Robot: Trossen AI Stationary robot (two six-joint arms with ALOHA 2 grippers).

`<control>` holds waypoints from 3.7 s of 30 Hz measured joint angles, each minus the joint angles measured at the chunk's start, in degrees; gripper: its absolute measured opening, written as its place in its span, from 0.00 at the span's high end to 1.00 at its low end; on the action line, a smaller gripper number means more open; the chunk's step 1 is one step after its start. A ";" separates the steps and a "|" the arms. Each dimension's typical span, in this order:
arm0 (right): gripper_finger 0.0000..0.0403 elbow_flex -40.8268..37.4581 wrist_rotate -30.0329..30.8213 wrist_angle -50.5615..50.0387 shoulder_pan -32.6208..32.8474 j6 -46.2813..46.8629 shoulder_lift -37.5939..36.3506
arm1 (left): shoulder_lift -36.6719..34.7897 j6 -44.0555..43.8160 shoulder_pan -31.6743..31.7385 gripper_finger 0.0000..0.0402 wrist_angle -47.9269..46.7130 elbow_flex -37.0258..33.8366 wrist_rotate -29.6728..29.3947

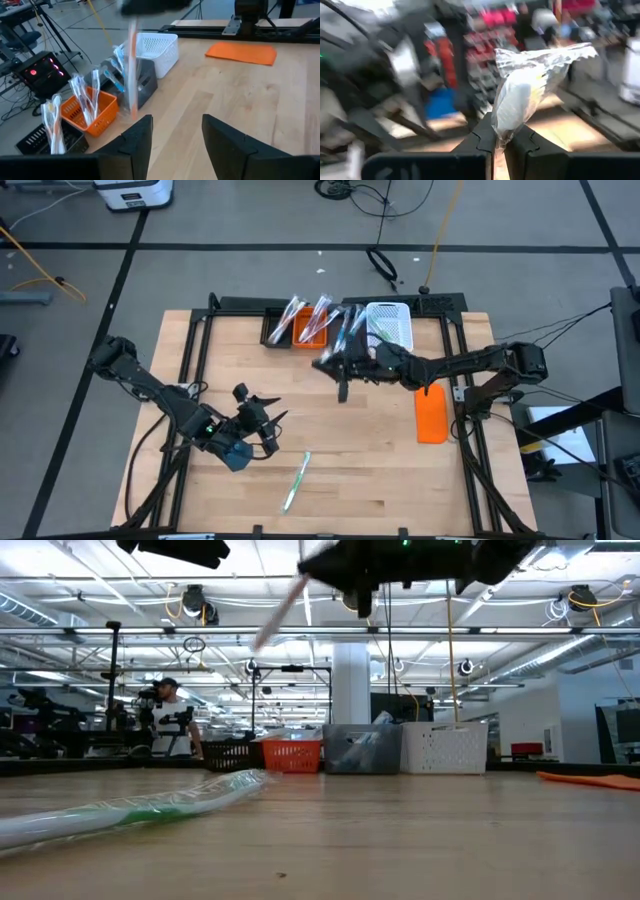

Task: Pick & Place Toothbrushes
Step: Put the orange toothbrush into the black bin

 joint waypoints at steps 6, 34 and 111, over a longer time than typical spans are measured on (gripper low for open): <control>0.98 6.18 6.82 -13.29 -4.38 -1.62 -0.36 | 0.02 -0.14 0.90 0.56 0.01 0.00 -0.02; 0.98 18.26 -0.72 -18.46 -9.29 -9.12 8.78 | 0.04 -0.72 17.21 0.56 -2.73 0.00 -0.09; 0.95 18.15 -0.82 -21.73 -4.81 -14.58 8.32 | 0.59 30.87 31.40 0.99 40.93 -11.67 16.54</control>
